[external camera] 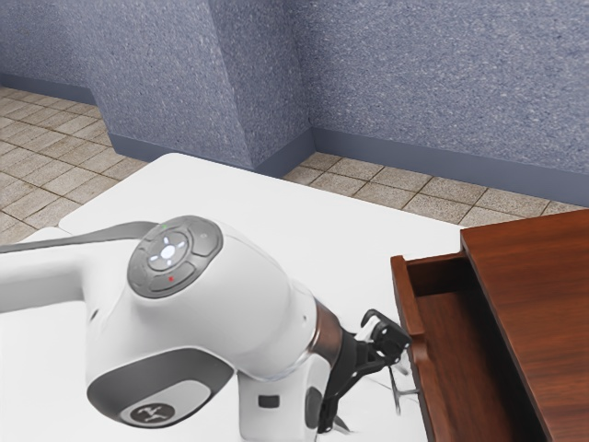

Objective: Pull the drawer handle with one arm to open the drawer

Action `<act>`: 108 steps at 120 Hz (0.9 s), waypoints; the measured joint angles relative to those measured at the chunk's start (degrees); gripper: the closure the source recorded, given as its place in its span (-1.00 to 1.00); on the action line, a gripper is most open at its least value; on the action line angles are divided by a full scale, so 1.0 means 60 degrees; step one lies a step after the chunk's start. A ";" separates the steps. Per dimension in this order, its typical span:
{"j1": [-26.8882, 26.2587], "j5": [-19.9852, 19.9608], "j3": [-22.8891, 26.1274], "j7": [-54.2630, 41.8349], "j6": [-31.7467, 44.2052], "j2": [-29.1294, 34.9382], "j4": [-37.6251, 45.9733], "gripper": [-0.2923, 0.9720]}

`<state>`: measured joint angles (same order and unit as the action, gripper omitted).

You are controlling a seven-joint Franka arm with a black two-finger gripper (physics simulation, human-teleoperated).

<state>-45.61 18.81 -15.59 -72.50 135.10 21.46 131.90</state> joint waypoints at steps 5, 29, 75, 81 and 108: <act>-0.0001 0.0004 0.0003 0.0007 -0.0092 0.0075 0.0015 -0.48; 0.0000 0.0009 0.0005 0.0040 -0.0389 0.0428 0.0167 -0.49; 0.0098 0.0009 0.0005 0.0095 -0.0598 0.1103 0.0684 -0.50; 0.0138 0.0009 0.0005 0.0100 -0.0628 0.1170 0.0743 -0.51; 0.0174 0.0002 0.0068 0.0131 -0.0745 0.1434 0.0990 -0.51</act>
<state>-44.57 18.82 -15.18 -71.71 130.64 30.06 137.85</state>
